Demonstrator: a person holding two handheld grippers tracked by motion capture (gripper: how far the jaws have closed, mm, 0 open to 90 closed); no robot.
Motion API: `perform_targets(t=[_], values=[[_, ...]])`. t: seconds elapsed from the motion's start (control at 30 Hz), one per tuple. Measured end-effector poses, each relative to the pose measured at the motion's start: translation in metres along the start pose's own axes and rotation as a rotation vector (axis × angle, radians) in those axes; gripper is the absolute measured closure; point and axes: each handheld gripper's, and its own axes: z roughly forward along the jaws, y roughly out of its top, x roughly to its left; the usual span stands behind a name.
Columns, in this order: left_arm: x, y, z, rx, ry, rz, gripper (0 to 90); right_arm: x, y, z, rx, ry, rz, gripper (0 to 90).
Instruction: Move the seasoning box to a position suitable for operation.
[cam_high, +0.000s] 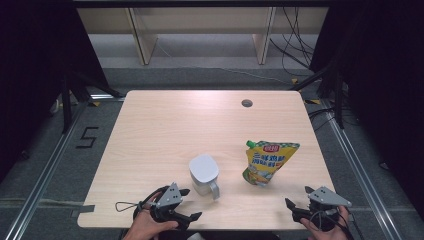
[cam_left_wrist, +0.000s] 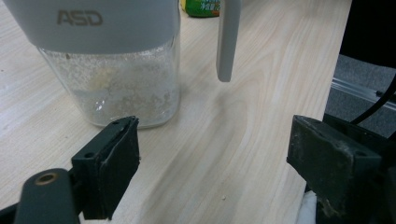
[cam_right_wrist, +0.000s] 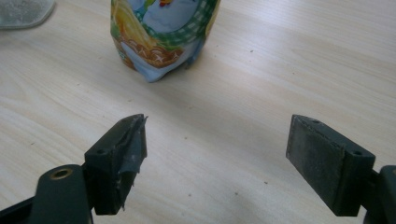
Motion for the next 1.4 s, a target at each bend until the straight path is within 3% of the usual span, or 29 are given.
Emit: perform_targets(t=[0.2, 0.23, 0.37, 0.4, 0.5, 0.53, 0.57, 0.63, 0.7, 0.73, 0.8, 0.83, 0.9, 0.97, 1.07, 1.1, 1.13, 1.2, 1.23, 1.27, 1.33, 1.37, 1.4], values=[[-0.002, 0.000, 0.001, 0.004, 0.011, 0.017, 15.6, -0.003, 0.000, -0.001, -0.020, -0.010, 0.000, 21.7], [-0.003, 0.000, 0.002, -0.020, 0.008, 0.001, 15.6, -0.001, 0.001, -0.002, -0.023, -0.003, 0.024, 21.9], [-0.002, 0.001, 0.001, -0.006, 0.005, 0.004, 15.8, -0.001, 0.002, -0.001, -0.029, -0.010, -0.001, 22.2], [-0.002, 0.002, 0.001, -0.014, 0.004, -0.012, 16.5, 0.000, 0.002, -0.001, -0.027, -0.004, 0.005, 22.3], [-0.002, 0.004, 0.000, -0.047, -0.017, -0.041, 23.6, 0.002, 0.002, -0.001, -0.034, -0.013, 0.021, 22.5], [-0.002, 0.005, 0.001, -0.060, -0.015, -0.052, 26.4, 0.000, 0.003, -0.001, -0.036, -0.014, 0.002, 22.4], [-0.001, 0.006, 0.002, -0.077, -0.036, -0.084, 29.3, 0.001, 0.003, -0.001, -0.031, -0.012, 0.009, 22.5], [0.000, 0.007, 0.004, -0.093, -0.042, -0.082, 37.7, 0.000, 0.003, 0.001, -0.031, -0.010, 0.006, 22.4], [-0.001, 0.008, 0.006, -0.090, -0.043, -0.099, 39.7, 0.000, 0.003, 0.001, -0.028, -0.008, 0.008, 22.4], [-0.001, 0.009, 0.008, -0.090, -0.033, -0.087, 44.4, -0.001, 0.003, 0.001, -0.031, 0.001, 0.016, 22.4], [-0.001, 0.010, 0.009, -0.078, -0.020, -0.045, 45.7, -0.001, 0.003, 0.001, -0.033, 0.002, 0.014, 22.4], [-0.004, 0.011, 0.011, -0.086, -0.019, -0.066, 49.2, 0.000, 0.003, 0.001, -0.031, 0.008, 0.021, 22.4], [-0.006, 0.013, 0.012, -0.062, 0.007, -0.012, 51.5, 0.000, 0.003, 0.001, -0.026, 0.008, 0.022, 22.4], [-0.008, 0.014, 0.013, -0.079, 0.002, -0.030, 52.6, 0.000, 0.003, 0.001, -0.026, 0.005, 0.019, 22.4], [-0.010, 0.016, 0.017, -0.087, 0.009, -0.030, 57.5, 0.001, 0.003, 0.002, -0.025, 0.007, 0.030, 22.4], [-0.010, 0.016, 0.017, -0.075, 0.014, -0.004, 57.5, 0.001, 0.003, 0.002, -0.025, 0.007, 0.030, 22.4], [-0.012, 0.017, 0.019, -0.076, 0.018, -0.019, 57.9, 0.002, 0.002, 0.002, -0.021, 0.003, 0.046, 22.4], [-0.013, 0.019, 0.021, -0.075, 0.011, -0.006, 58.1, 0.001, 0.002, 0.003, -0.032, -0.001, 0.023, 22.5], [-0.014, 0.019, 0.023, -0.082, 0.016, -0.028, 58.0, -0.001, 0.002, 0.003, -0.025, 0.021, 0.017, 22.5], [-0.013, 0.022, 0.025, -0.079, 0.014, -0.005, 58.1, -0.002, 0.002, 0.003, -0.023, 0.018, 0.016, 22.5], [-0.013, 0.023, 0.027, -0.072, 0.014, -0.015, 58.4, -0.002, 0.001, 0.003, -0.021, 0.010, 0.023, 22.5], [-0.012, 0.024, 0.029, -0.064, 0.017, -0.004, 59.0, 0.000, 0.001, 0.003, -0.012, 0.010, 0.050, 22.5], [-0.013, 0.025, 0.032, -0.089, 0.019, -0.021, 60.0, -0.002, 0.000, 0.003, -0.017, 0.007, 0.043, 22.5]])
